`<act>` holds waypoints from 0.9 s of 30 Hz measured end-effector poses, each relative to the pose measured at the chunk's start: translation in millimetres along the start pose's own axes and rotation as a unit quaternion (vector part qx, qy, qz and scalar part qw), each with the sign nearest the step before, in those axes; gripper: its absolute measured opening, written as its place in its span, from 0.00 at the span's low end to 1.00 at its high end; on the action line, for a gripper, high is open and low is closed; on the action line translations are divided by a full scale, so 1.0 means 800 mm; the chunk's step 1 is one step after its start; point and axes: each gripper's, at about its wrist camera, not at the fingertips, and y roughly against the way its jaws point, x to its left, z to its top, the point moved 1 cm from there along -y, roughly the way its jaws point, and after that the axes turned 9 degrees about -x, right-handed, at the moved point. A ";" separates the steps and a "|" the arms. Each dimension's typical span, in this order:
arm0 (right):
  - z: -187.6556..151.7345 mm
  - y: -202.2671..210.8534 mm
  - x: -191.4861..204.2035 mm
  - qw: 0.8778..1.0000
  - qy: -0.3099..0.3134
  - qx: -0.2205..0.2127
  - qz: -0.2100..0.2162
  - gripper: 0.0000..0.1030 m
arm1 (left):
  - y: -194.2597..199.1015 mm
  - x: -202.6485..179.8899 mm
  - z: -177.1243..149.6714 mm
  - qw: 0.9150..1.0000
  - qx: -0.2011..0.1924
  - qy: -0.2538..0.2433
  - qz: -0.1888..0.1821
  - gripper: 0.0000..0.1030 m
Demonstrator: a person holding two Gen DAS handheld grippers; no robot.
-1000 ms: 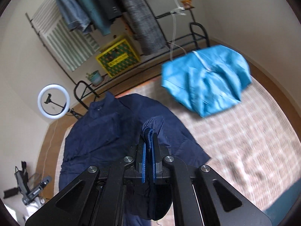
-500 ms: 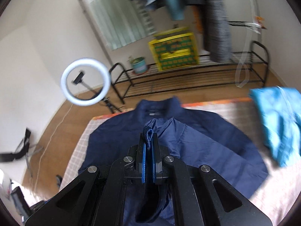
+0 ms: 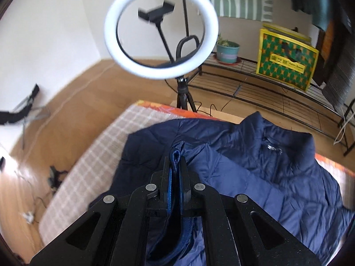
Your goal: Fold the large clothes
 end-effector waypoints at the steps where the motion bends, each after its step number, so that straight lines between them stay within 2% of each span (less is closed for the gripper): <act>1: 0.000 -0.004 -0.001 1.000 0.001 0.003 0.001 0.04 | -0.001 0.000 0.000 1.000 0.002 0.000 -0.001 0.38; 7: -0.026 -0.037 -0.032 0.999 -0.025 0.037 0.029 0.04 | -0.006 0.003 0.002 1.000 0.006 0.016 0.003 0.38; 11: -0.041 -0.047 -0.034 0.997 -0.034 0.046 0.049 0.04 | -0.010 0.005 0.001 1.000 0.011 0.024 0.007 0.38; 14: -0.045 -0.059 -0.030 0.994 -0.048 0.054 0.078 0.08 | -0.010 0.003 0.003 1.000 0.009 0.025 0.013 0.38; 15: -0.046 -0.063 -0.028 0.993 -0.052 0.058 0.087 0.16 | -0.010 0.002 0.003 1.000 0.007 0.023 0.015 0.38; 16: -0.047 -0.068 -0.026 0.992 -0.058 0.065 0.094 0.32 | -0.010 0.000 0.004 1.000 0.005 0.020 0.016 0.38; 18: -0.047 -0.069 -0.023 0.991 -0.060 0.077 0.095 0.46 | -0.010 -0.001 0.004 1.000 0.003 0.012 0.020 0.38; 22: -0.039 -0.039 -0.029 0.991 -0.072 0.053 0.102 0.46 | -0.006 0.003 0.004 1.000 -0.002 0.009 0.022 0.38; 27: -0.035 0.054 -0.047 0.993 -0.069 0.014 0.094 0.46 | 0.000 0.010 0.005 1.000 -0.010 -0.005 0.029 0.38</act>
